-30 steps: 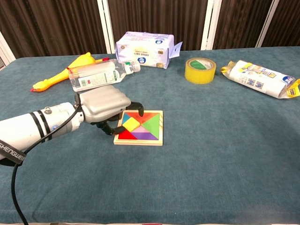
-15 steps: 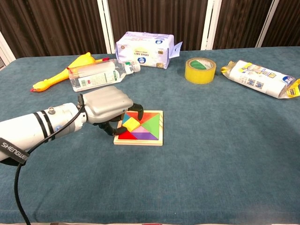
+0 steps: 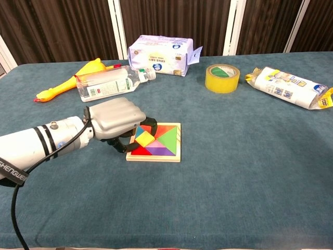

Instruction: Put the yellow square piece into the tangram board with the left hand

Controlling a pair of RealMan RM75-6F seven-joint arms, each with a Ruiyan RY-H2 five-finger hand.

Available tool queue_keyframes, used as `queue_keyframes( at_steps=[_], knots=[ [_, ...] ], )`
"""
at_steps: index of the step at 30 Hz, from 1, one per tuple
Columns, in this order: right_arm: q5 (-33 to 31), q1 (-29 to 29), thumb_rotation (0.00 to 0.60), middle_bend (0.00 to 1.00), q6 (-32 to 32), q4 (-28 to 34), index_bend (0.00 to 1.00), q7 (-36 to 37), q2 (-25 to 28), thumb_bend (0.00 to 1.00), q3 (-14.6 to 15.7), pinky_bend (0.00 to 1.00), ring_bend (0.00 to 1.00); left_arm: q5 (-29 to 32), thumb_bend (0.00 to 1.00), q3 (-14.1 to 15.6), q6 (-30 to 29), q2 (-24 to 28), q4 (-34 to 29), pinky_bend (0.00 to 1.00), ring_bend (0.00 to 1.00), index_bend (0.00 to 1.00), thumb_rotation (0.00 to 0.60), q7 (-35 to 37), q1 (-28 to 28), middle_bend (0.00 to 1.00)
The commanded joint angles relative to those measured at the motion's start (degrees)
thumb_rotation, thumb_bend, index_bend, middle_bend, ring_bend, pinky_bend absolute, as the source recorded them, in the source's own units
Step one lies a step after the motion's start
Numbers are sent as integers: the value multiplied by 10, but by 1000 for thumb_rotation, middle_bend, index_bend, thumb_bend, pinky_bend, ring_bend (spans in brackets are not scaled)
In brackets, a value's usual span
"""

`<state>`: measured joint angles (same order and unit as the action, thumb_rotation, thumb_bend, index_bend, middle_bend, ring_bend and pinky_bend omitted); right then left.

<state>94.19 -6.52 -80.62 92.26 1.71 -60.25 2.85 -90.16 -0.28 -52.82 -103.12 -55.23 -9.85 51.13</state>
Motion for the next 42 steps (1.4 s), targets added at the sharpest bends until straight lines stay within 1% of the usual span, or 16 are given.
queue_keyframes(
  at_steps=[1,15,20,28,42],
  knots=[
    [0,0,600,0,0,0,0,0,0,149,0,0,0,0,378,1,0,2,-3,1000,1000,390,600,-2,-1,1000],
    [1,0,600,0,1,0,0,-1,0,149,0,0,0,2,378,-2,2,12,-22,1000,1000,402,600,-9,-1,1000],
    [3,0,600,0,-1,1,0,-1,0,149,1,0,0,2,378,-3,2,13,-24,1000,1000,371,600,-9,0,1000],
    [2,0,600,0,-2,0,0,3,1,149,1,0,0,2,378,-5,4,13,-23,1000,1000,370,600,-6,2,1000],
    [6,1,600,0,-5,0,0,4,2,149,2,0,0,1,378,4,-7,20,-37,1000,1000,393,600,-10,-12,1000]
  ],
)
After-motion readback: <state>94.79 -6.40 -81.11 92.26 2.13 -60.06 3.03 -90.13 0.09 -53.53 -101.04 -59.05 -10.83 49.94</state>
